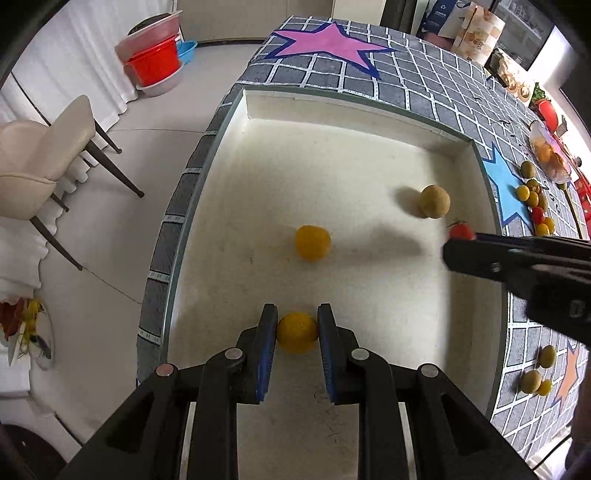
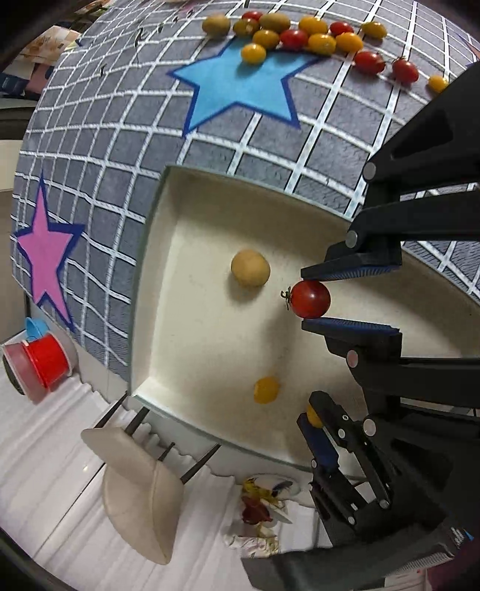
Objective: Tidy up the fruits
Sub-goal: 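Carry both tomatoes into the white tray and open both tools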
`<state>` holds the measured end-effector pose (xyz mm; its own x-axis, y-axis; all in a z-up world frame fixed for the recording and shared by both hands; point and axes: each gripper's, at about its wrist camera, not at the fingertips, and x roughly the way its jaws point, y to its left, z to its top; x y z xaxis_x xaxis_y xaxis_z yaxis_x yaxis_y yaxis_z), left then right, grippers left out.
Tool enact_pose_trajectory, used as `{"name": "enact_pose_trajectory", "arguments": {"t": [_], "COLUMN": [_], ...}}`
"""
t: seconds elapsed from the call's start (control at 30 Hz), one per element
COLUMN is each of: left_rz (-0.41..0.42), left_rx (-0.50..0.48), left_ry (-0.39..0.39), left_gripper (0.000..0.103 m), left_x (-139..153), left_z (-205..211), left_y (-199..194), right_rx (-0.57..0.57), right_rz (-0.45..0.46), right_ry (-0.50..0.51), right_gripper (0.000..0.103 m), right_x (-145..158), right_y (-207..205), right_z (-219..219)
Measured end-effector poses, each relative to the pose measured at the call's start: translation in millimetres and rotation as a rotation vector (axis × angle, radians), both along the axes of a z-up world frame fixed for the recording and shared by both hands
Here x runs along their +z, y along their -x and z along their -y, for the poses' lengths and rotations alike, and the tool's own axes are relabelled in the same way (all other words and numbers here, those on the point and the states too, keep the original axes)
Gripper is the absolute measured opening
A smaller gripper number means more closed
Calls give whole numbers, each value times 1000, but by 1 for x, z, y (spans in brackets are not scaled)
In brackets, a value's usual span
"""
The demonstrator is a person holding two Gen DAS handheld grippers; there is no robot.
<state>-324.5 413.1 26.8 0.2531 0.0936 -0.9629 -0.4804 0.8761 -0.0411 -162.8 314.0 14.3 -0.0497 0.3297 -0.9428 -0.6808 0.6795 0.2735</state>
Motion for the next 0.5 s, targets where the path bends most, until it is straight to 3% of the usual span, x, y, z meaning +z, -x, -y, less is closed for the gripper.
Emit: {"name": "enact_pose_trajectory", "arguments": {"t": [0.33,0.37,0.4,0.43,0.5], "left_rz": [5,5,-1,-3,30], "left_rx": [-28,-34,-40,-36,-35], "left_ry": [-18,-17,-16,-27,-42], "left_gripper": [25,38,69,80,83], "left_x": [0,0,-1,0,4], "left_z": [4,5,6,6,7], "left_y": [0,0,-1,0,3], "right_rx": [15,15,15,13,13], "right_rz": [9,10,9,7,4], "right_ry": [42,42,42,39,36], "right_gripper": [23,23,23,23,23], "right_x": [-22,-22,-22,-23,-22], "right_y": [2,2,2,2,3], "right_z": [-18,-19,-19,-20,-20]}}
